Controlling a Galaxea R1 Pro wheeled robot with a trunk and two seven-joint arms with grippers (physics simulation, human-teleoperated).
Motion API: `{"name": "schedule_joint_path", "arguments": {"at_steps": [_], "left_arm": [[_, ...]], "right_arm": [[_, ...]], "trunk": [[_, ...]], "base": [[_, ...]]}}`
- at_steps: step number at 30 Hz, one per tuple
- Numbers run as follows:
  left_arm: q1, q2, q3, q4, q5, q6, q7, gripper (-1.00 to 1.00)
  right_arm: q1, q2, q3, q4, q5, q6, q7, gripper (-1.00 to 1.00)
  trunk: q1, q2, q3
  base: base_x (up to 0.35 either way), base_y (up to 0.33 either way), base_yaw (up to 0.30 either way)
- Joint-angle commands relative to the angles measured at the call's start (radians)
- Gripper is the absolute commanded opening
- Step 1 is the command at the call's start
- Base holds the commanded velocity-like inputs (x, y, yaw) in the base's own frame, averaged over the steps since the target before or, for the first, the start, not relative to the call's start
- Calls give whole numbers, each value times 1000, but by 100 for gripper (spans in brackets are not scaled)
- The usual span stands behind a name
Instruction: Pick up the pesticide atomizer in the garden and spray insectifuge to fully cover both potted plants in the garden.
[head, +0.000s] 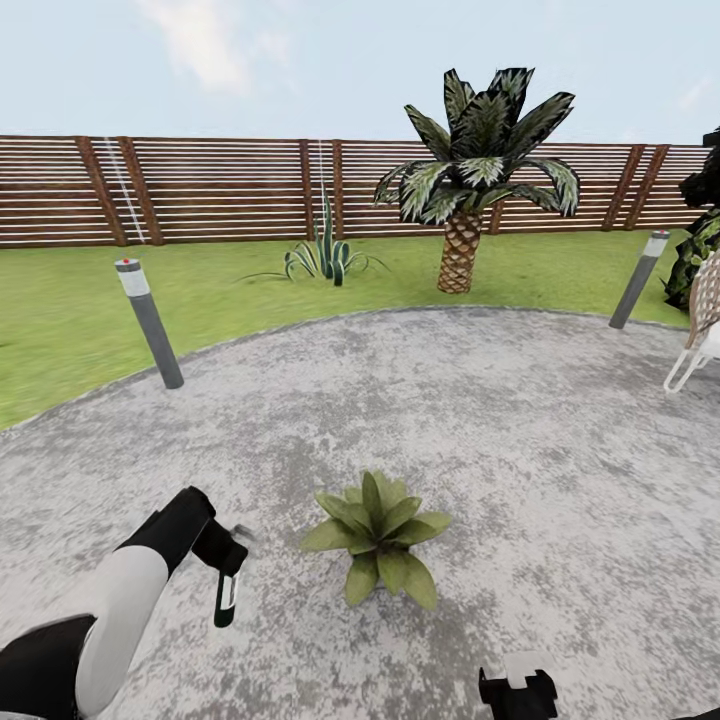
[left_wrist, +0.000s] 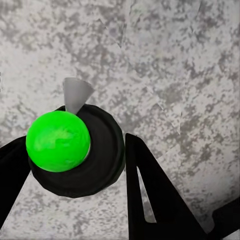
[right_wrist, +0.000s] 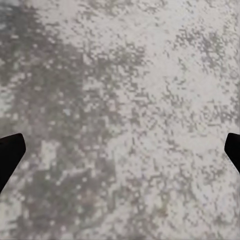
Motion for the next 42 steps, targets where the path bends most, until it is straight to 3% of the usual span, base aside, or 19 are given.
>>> {"name": "schedule_joint_path", "arguments": {"at_steps": [1, 5, 8, 11, 13, 27, 30, 33, 35, 39, 42], "left_arm": [[-1, -1, 8, -2, -8, 6, -8, -100], [-20, -3, 6, 0, -43, 10, -35, -100], [-27, -4, 7, -1, -162, 14, -174, -100], [-27, -5, 7, -2, -259, 15, -265, -100], [-26, -5, 8, -2, -280, 15, -281, -100], [-7, -14, 8, 6, -291, -2, -283, -100], [33, -12, 4, 15, -291, -15, -284, -100], [78, -11, -20, 16, -291, -92, -285, -100], [87, -13, -21, 16, -291, -103, -286, -100], [80, -29, -21, 3, -290, -100, -294, -100], [41, -74, -53, 0, -301, -95, -344, -100]], "right_arm": [[-1, -1, 4, 1, 10, 0, -8, 100], [-1, -16, 5, 1, 10, 0, -8, 100], [0, -21, 5, 2, 10, 0, -7, 100], [1, -21, 5, 1, 10, 0, -7, 100], [1, -20, 5, 0, 9, 0, -7, 100], [1, -18, 4, 0, 7, 0, -6, 100], [1, -21, 2, 0, 7, 0, -7, 100], [1, -21, 2, 0, 7, 0, -7, 100], [1, -21, 2, 0, 7, 0, -7, 100], [1, -21, 2, 0, 7, 0, -7, 100], [1, -21, 3, 1, 7, 0, -7, 100]], "trunk": [[0, 0, -1], [0, 0, -1], [0, 0, -1], [0, 0, -1], [0, 0, -1], [0, 0, 1], [0, 0, 1], [0, 0, 1], [0, 0, 1], [0, 0, 1], [0, 0, 1]], "base": [[0, 0, 0], [0, 0, 0], [0, 0, 0], [66, 6, 0], [236, 63, 0], [193, 97, -214], [0, 0, -14], [0, 0, -2], [0, 0, 0], [0, 0, -112], [0, 0, -245]]}}
